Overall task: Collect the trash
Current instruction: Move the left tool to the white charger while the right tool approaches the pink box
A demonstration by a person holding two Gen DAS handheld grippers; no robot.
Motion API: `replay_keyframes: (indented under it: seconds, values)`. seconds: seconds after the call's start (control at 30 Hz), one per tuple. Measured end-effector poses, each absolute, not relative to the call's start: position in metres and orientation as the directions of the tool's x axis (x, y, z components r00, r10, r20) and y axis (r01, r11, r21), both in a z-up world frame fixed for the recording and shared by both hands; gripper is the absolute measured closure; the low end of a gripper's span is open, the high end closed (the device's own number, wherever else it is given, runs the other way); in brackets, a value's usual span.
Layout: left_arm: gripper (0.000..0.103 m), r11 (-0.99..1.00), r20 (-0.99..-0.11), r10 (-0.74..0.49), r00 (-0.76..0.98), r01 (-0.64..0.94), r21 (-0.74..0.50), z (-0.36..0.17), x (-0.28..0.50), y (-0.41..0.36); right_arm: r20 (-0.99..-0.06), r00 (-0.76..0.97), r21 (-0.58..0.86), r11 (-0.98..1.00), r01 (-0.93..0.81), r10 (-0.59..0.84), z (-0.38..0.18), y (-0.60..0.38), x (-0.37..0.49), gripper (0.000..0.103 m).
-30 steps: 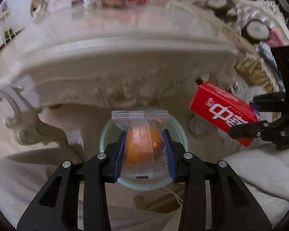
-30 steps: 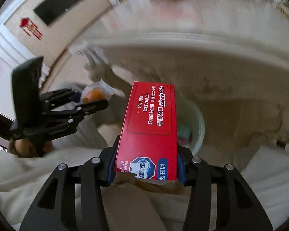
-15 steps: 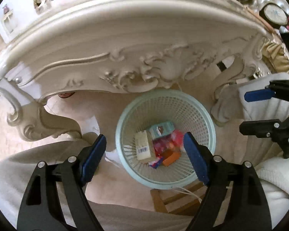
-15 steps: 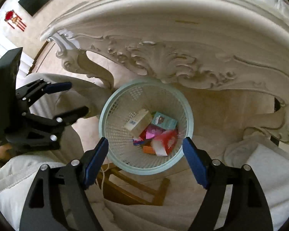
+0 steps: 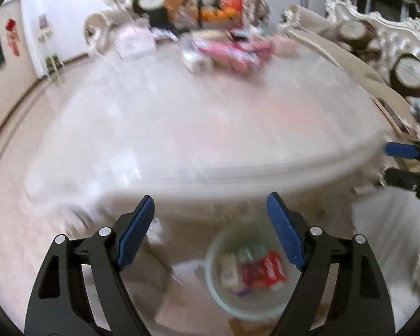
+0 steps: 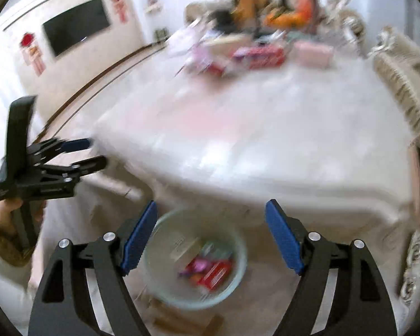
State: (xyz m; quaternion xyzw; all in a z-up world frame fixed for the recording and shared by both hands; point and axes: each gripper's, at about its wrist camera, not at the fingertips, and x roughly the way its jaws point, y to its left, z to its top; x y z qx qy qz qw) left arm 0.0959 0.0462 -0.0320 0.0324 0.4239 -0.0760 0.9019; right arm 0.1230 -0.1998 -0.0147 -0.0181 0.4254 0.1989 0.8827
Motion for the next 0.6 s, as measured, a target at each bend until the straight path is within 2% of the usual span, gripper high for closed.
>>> replay_keyframes:
  seconds: [0.23, 0.37, 0.6]
  values:
    - [0.023, 0.997, -0.719, -0.019, 0.694, 0.062, 0.034, -0.012, 0.193, 0.048, -0.711, 0.66, 0.106, 0.965, -0.24, 0.243, 0.003, -0.217, 0.202, 0.028]
    - [0.023, 1.0, -0.738, -0.003, 0.675, 0.02, 0.014, -0.017, 0.24, 0.045, -0.717, 0.674, 0.08, 0.982, -0.173, 0.178, 0.002, -0.23, 0.251, 0.028]
    - [0.023, 0.999, -0.779, -0.002, 0.628, 0.036, 0.027, -0.037, 0.29, 0.027, -0.761, 0.634, 0.077, 0.99, -0.122, 0.137, -0.011, -0.244, 0.314, 0.028]
